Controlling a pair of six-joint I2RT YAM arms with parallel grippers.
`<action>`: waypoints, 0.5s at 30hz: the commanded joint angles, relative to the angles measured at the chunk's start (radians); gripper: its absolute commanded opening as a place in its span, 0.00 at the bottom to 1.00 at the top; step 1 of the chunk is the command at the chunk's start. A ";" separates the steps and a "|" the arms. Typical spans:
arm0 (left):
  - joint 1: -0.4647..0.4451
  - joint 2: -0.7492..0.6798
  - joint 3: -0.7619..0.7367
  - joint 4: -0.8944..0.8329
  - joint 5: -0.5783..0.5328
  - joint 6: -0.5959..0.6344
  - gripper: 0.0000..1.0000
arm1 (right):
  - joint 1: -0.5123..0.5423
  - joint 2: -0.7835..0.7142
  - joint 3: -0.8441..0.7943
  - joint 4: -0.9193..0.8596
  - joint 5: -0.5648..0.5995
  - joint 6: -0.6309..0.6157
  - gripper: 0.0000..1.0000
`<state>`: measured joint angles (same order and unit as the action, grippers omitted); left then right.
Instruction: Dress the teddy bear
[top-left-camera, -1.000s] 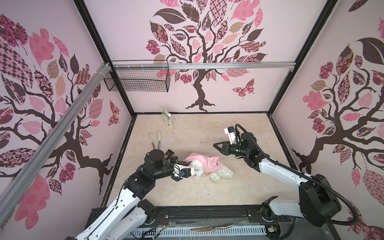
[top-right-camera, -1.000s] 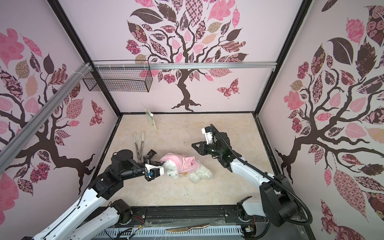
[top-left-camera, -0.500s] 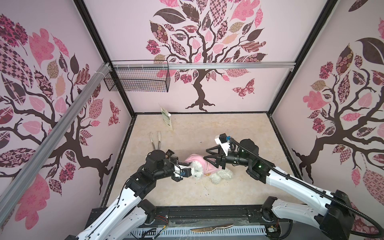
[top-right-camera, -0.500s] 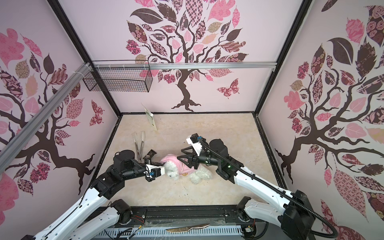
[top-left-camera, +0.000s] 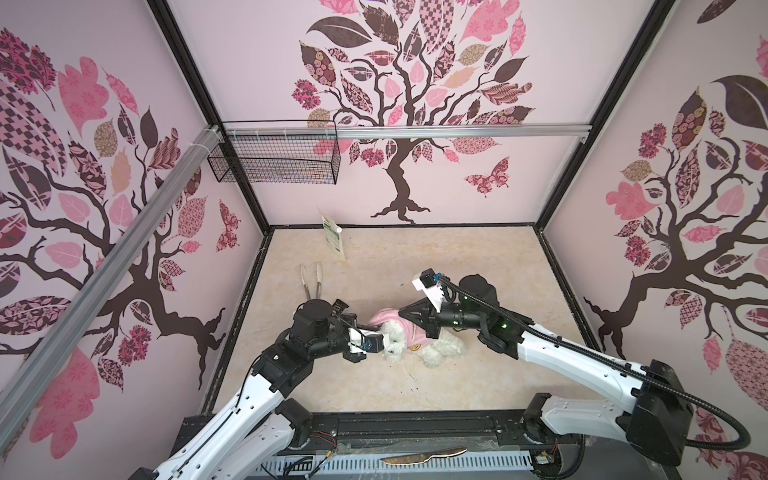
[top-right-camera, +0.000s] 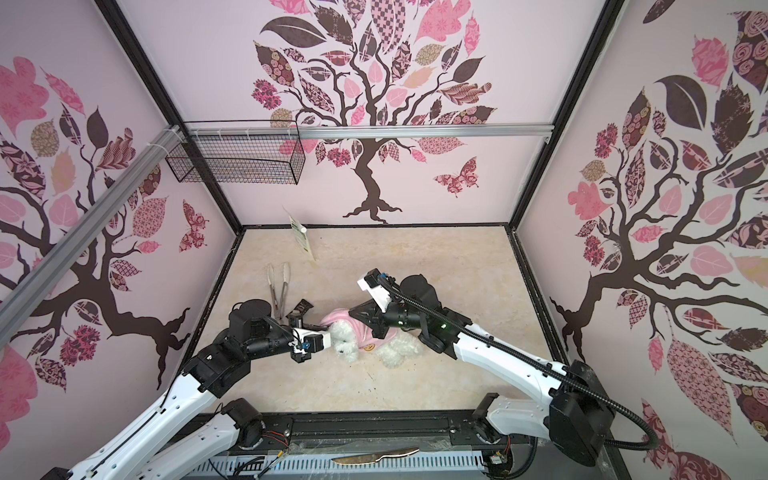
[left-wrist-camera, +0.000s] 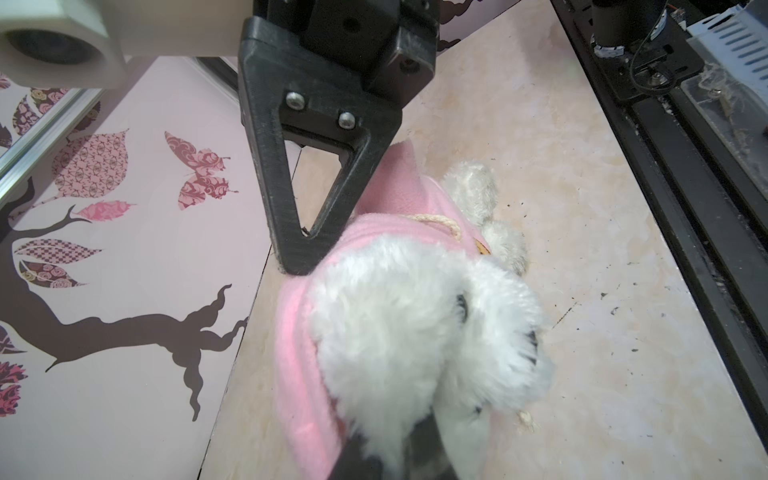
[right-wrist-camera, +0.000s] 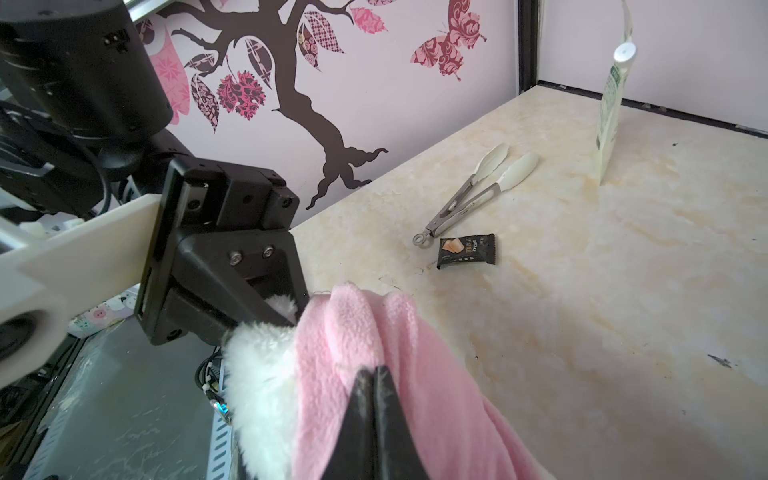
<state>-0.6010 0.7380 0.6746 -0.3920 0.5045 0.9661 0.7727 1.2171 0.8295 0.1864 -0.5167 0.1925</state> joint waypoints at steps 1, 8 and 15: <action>-0.003 -0.022 -0.012 0.030 0.060 0.014 0.00 | -0.098 0.038 0.003 0.026 0.020 0.156 0.00; -0.003 -0.051 -0.033 0.064 0.095 0.003 0.00 | -0.235 0.132 -0.086 0.172 -0.100 0.321 0.00; -0.004 -0.086 -0.061 0.079 0.061 -0.004 0.00 | -0.301 0.133 -0.128 0.177 -0.055 0.331 0.00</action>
<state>-0.6010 0.6968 0.6395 -0.3378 0.5167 0.9691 0.5453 1.3331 0.7124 0.3595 -0.6956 0.5041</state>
